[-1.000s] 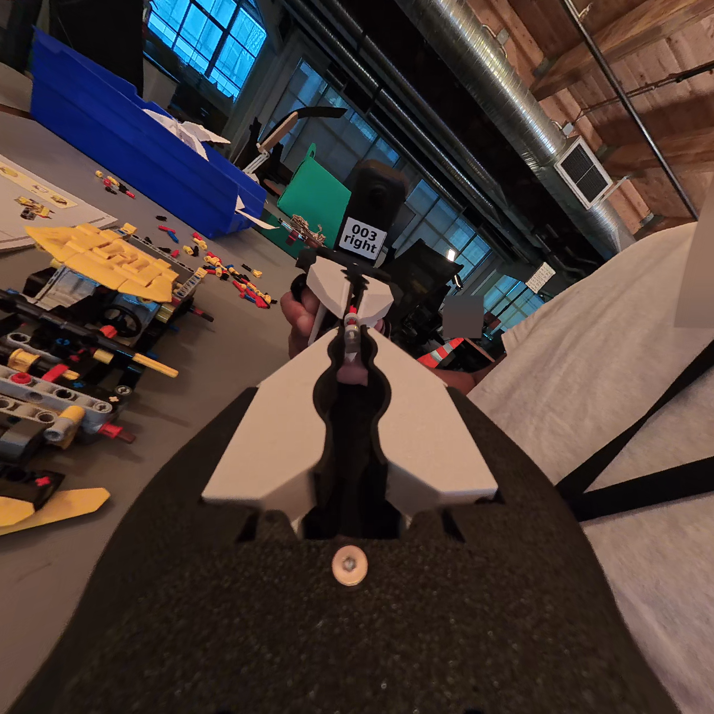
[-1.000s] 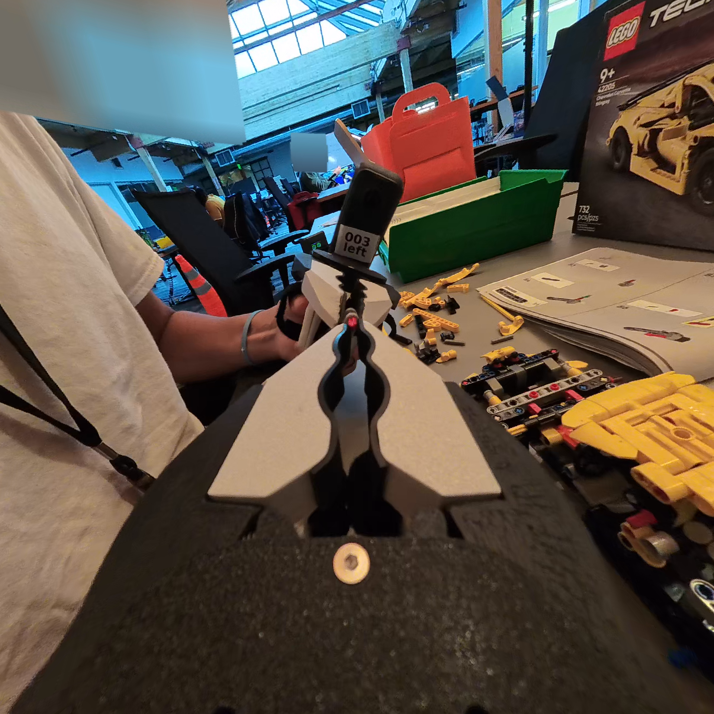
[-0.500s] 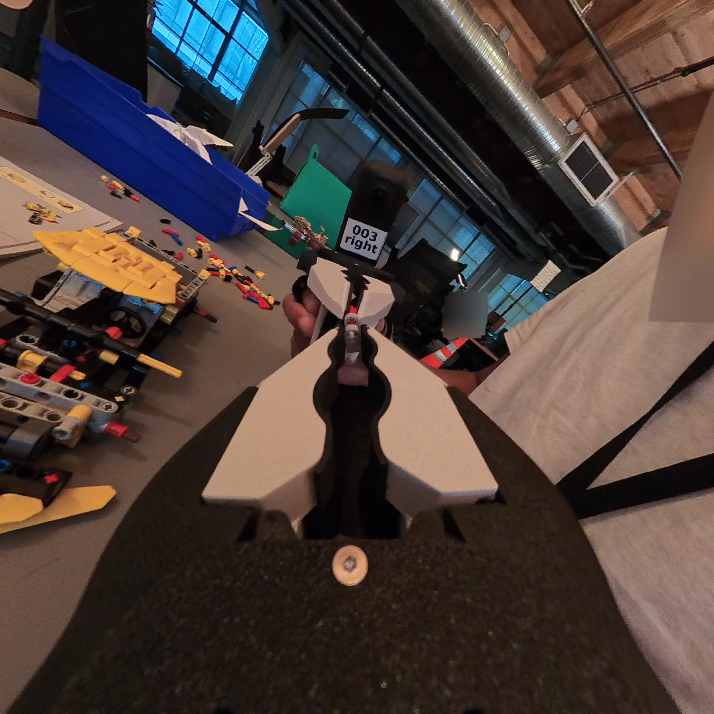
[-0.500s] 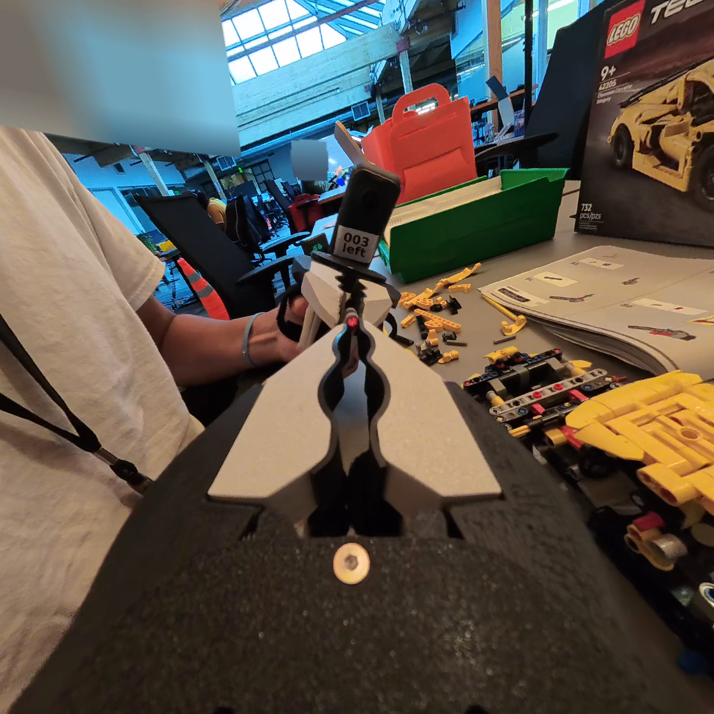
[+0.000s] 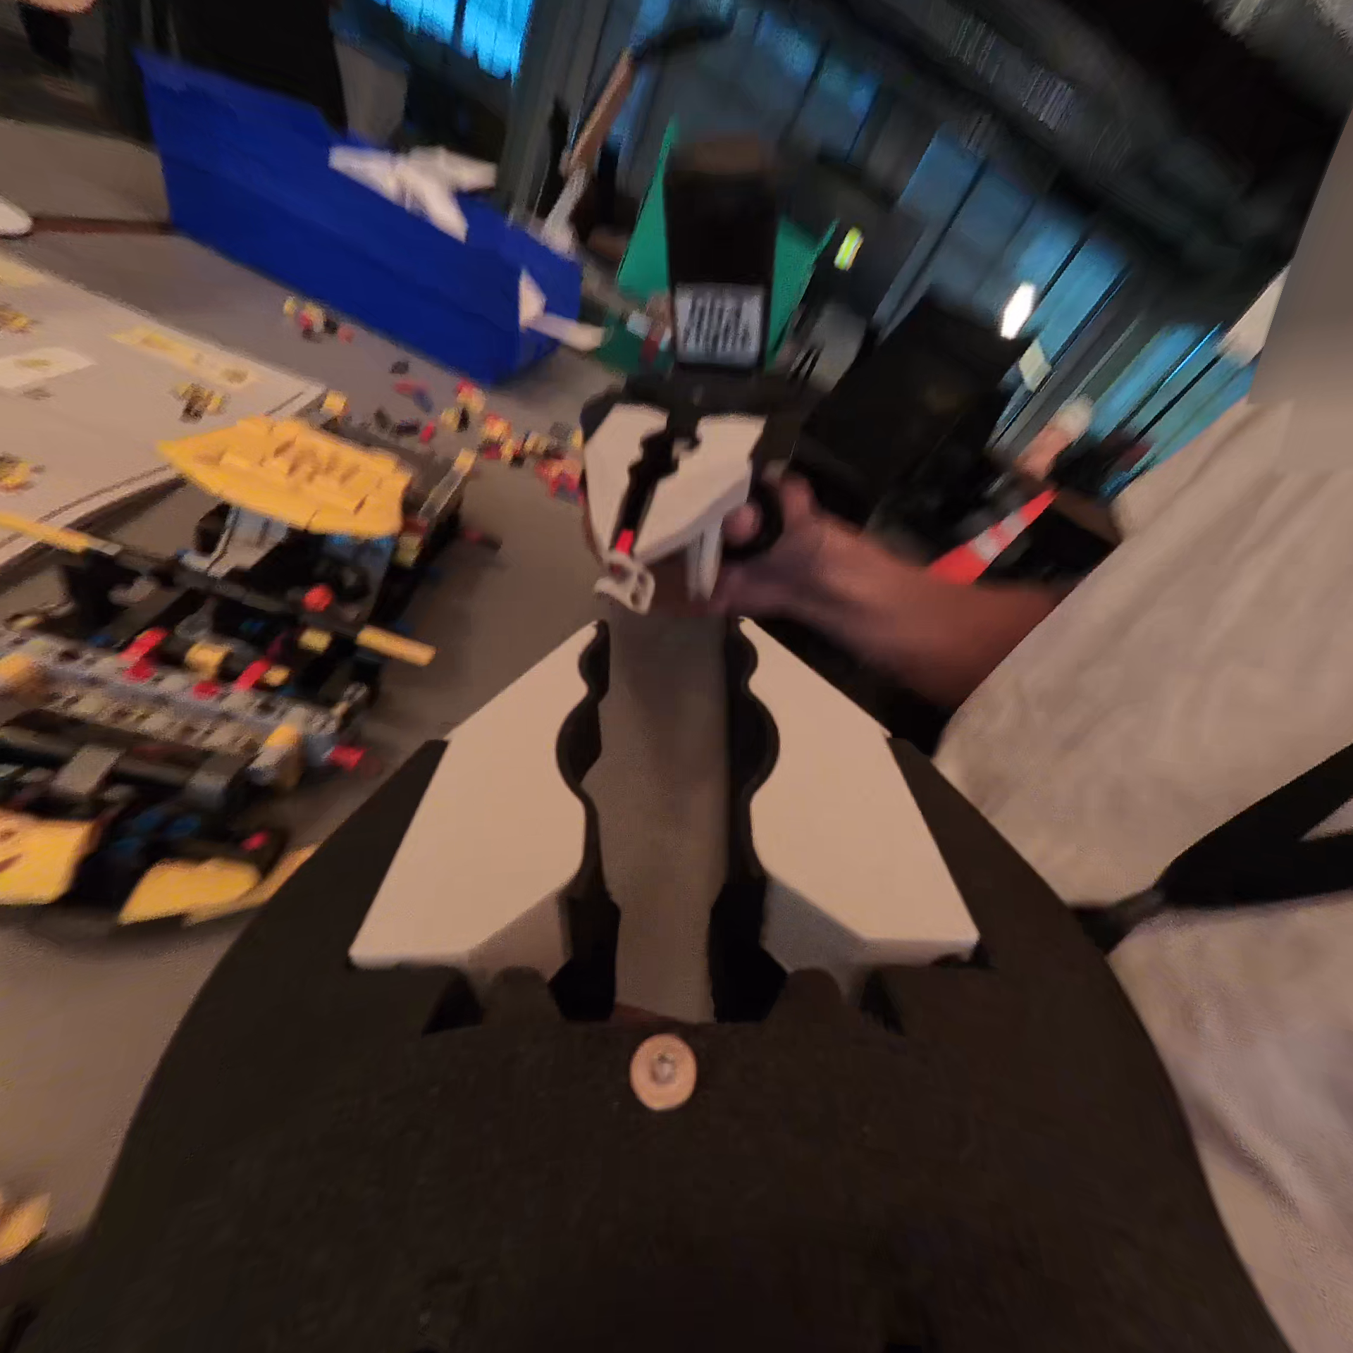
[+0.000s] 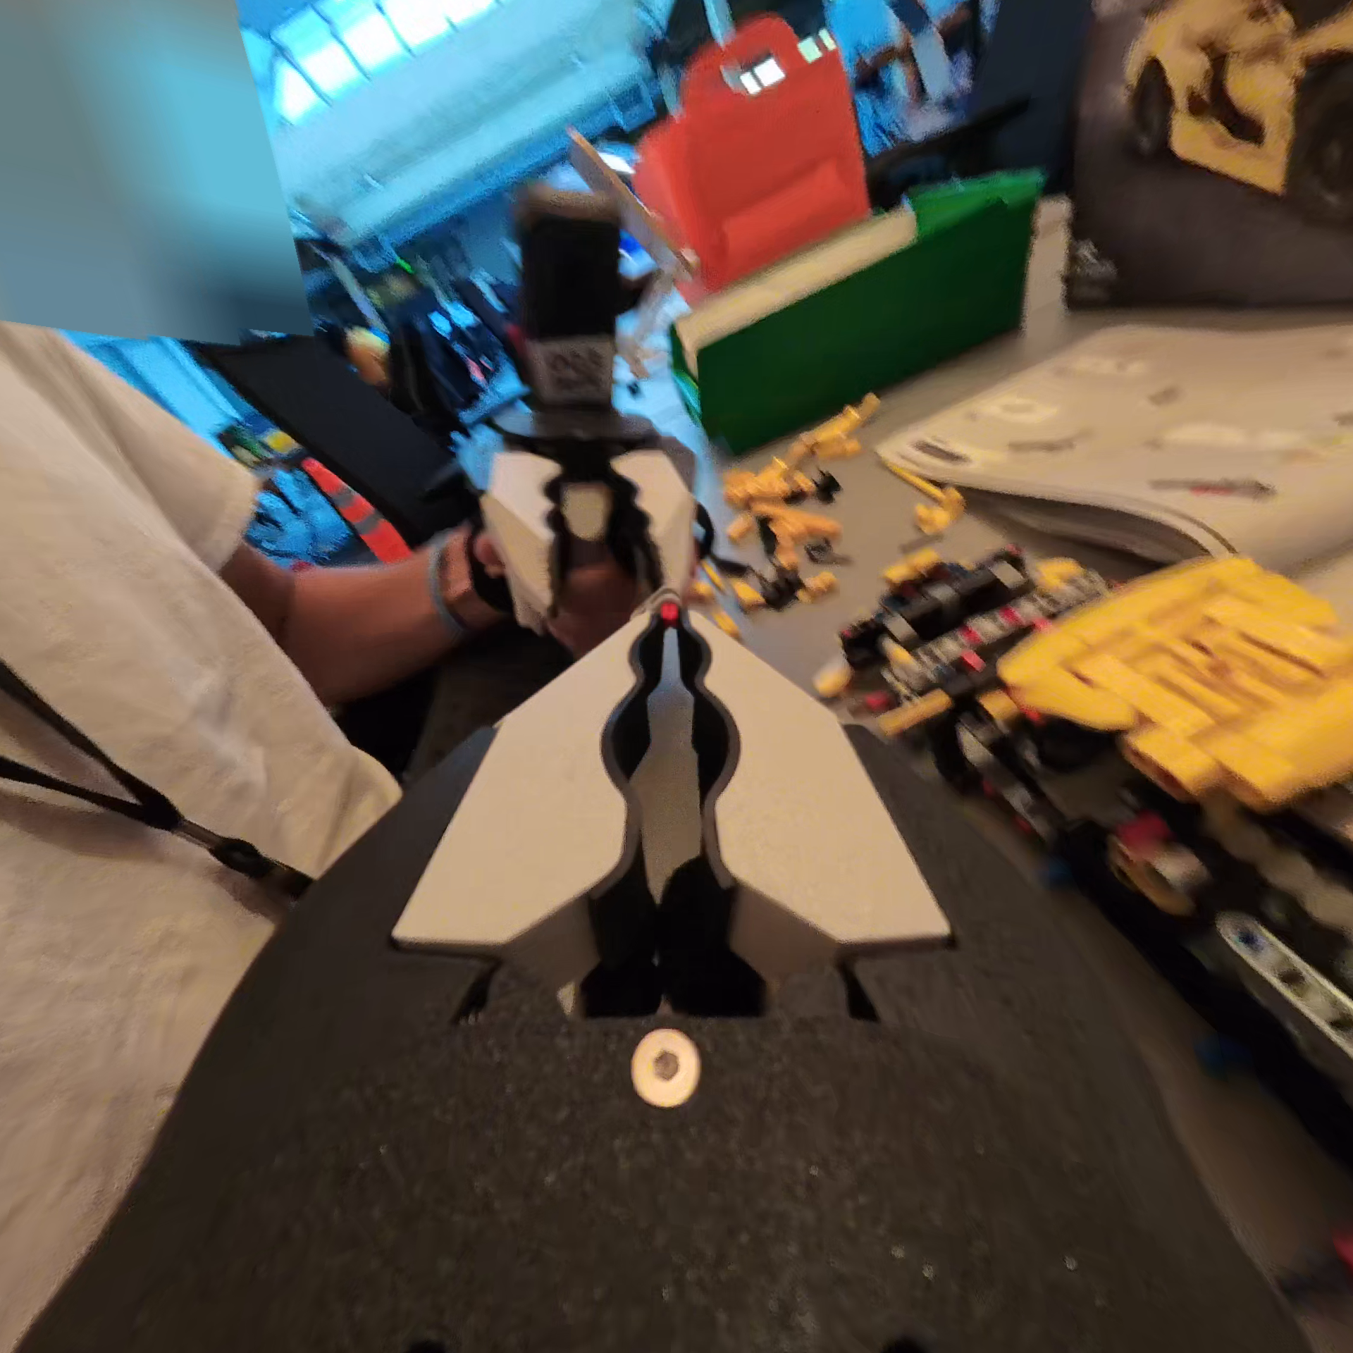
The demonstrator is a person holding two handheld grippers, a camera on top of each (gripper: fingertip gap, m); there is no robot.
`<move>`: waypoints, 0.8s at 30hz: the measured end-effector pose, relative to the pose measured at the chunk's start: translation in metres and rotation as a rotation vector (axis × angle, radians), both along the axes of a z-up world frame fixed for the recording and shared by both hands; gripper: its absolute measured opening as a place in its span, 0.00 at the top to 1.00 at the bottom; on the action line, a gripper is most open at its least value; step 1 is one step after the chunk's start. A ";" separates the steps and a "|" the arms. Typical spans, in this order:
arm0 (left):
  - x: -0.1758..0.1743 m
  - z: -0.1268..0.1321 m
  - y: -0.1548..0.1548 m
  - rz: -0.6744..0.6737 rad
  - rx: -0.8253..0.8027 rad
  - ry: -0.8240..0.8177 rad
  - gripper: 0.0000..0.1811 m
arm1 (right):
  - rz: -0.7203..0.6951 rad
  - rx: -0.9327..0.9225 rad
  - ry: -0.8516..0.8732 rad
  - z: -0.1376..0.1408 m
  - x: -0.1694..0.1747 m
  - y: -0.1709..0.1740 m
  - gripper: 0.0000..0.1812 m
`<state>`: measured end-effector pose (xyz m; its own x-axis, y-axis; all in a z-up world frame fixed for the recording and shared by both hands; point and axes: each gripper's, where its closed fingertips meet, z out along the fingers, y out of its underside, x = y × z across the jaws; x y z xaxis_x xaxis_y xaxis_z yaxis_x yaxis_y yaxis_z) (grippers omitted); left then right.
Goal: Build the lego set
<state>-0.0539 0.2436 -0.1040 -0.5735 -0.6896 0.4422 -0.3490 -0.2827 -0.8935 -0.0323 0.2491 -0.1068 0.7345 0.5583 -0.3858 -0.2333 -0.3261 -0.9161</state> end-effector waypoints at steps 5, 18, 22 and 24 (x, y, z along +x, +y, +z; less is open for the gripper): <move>-0.009 -0.070 0.022 0.040 0.468 0.154 0.83 | 0.016 -0.483 -0.212 -0.081 0.014 -0.025 0.98; -0.013 -0.105 0.022 -0.016 0.648 0.280 0.92 | 0.026 -0.508 -0.263 -0.099 0.012 -0.033 0.85; -0.013 -0.106 0.019 -0.025 0.688 0.267 0.96 | -0.012 -0.334 -0.426 -0.078 0.015 -0.016 0.81; -0.015 -0.099 0.013 -0.055 0.672 0.232 0.96 | 0.062 -0.259 -0.515 -0.075 -0.004 -0.010 0.81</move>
<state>-0.0686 0.2566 -0.2030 -0.5578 -0.8287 0.0465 -0.5491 0.3264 -0.7694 -0.0362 0.2392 -0.1813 0.8328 0.5412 -0.1166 0.2484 -0.5535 -0.7949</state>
